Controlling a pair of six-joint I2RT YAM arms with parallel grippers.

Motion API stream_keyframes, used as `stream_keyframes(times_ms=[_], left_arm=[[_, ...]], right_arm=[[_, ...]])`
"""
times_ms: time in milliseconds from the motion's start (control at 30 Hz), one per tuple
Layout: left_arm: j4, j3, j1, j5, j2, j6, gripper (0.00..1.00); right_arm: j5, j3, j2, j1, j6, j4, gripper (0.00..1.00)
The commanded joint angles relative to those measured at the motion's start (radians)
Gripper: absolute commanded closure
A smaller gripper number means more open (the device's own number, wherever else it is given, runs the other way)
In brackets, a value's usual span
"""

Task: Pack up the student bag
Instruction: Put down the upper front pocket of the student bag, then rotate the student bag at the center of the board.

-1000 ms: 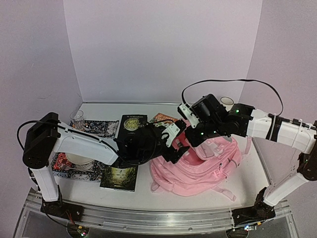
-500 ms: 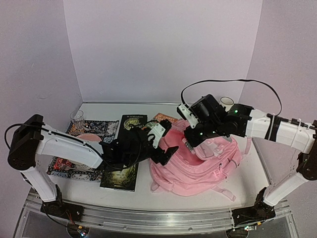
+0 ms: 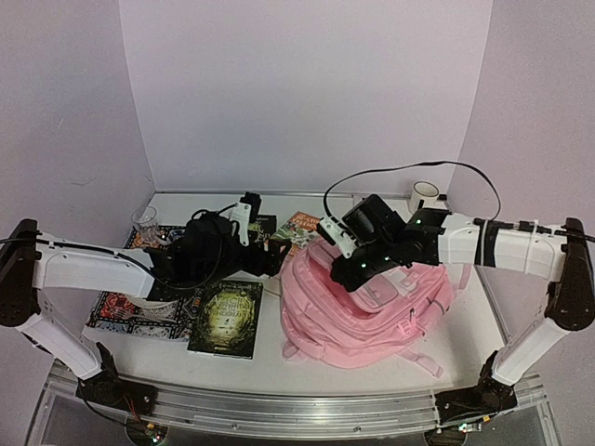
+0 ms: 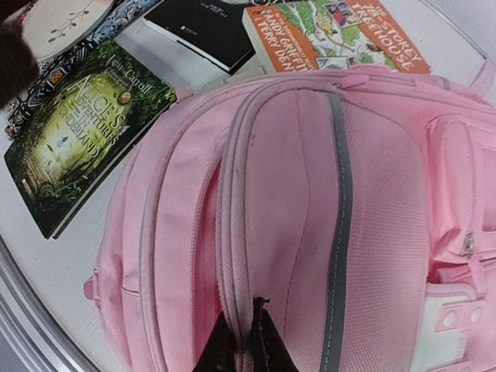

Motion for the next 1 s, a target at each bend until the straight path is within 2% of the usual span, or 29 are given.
stream_keyframes(times_ms=[0,133,300,433,633,800,967], left_arm=[[-0.142,0.117,0.034,0.079,-0.021,-0.126,0.06],[-0.280,0.251,0.079,0.137,0.043,-0.156,0.08],[-0.357,0.372,0.126,0.247,0.131,-0.151,0.11],[-0.439,0.477,0.147,0.280,0.220,-0.138,0.13],[-0.482,0.512,0.185,0.359,0.314,-0.162,0.18],[-0.491,0.512,0.188,0.448,0.375,-0.175,0.26],[-0.489,0.510,0.188,0.571,0.429,-0.198,0.39]], right_arm=[[-0.152,-0.029,0.026,0.005,0.015,0.048,0.84],[-0.161,-0.034,-0.012,0.004,0.003,0.042,0.64],[-0.142,-0.001,-0.068,-0.045,-0.031,0.025,0.49],[-0.105,-0.006,-0.077,-0.116,0.017,0.007,0.43],[-0.082,-0.110,-0.096,-0.181,0.133,-0.017,0.35],[-0.041,-0.188,-0.088,-0.246,0.176,-0.015,0.32],[-0.030,-0.194,-0.024,-0.298,0.120,0.067,0.31]])
